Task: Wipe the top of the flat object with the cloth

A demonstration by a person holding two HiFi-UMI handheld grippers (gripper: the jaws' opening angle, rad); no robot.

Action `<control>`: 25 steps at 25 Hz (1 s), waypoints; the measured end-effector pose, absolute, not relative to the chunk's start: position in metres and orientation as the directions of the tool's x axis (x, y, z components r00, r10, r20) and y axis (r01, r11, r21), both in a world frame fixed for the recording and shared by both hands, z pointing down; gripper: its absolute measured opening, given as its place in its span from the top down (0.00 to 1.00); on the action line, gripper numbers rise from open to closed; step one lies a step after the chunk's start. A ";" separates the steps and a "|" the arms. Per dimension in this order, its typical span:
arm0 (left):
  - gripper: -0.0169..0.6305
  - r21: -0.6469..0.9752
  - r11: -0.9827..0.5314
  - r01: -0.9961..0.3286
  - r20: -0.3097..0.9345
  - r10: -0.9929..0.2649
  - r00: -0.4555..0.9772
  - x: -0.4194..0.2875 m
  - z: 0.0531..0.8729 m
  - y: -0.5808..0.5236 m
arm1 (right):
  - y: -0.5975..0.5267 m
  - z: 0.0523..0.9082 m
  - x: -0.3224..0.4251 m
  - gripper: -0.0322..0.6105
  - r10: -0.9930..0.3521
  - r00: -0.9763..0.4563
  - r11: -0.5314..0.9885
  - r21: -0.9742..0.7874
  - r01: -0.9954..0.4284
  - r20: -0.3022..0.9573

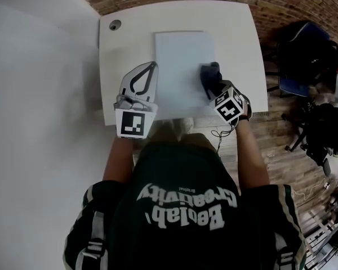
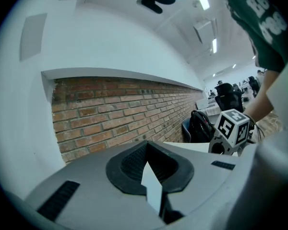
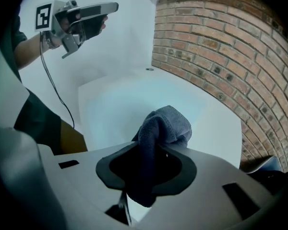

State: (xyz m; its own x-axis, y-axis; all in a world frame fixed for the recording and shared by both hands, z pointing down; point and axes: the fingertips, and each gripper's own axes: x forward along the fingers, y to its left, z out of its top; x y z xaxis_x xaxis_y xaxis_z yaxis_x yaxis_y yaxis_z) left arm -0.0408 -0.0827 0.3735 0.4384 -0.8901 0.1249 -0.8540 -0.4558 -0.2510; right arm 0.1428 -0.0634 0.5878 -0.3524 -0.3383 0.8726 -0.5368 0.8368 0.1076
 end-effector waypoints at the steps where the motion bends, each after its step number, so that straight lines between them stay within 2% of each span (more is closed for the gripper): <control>1: 0.98 -0.254 -0.446 -0.858 0.124 -0.895 0.428 -0.040 0.374 -0.077 | -0.057 0.588 0.144 0.82 -0.338 -0.357 0.844 0.113 -0.524 0.871; 10: 0.98 -0.267 -0.377 -0.887 0.112 -0.926 0.360 -0.038 0.375 -0.044 | -0.004 0.593 0.152 0.83 -0.294 -0.381 0.891 0.107 -0.442 0.876; 15: 0.98 -0.274 -0.358 -0.892 0.114 -0.934 0.340 -0.043 0.375 -0.036 | 0.001 0.592 0.149 0.83 -0.300 -0.346 0.912 0.161 -0.377 0.889; 25: 0.98 -0.276 -0.322 -0.906 0.112 -0.947 0.302 -0.066 0.372 -0.031 | 0.006 0.590 0.099 0.82 -0.265 -0.347 0.954 0.194 -0.227 0.900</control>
State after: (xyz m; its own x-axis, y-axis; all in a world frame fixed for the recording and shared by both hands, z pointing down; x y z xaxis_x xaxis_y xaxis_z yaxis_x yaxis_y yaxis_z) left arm -0.0658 -0.0312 0.3720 0.3021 -0.9467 0.1118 -0.9058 -0.3217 -0.2757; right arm 0.0987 0.0060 0.5905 -0.3470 -0.2652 0.8996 -0.2271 0.9544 0.1938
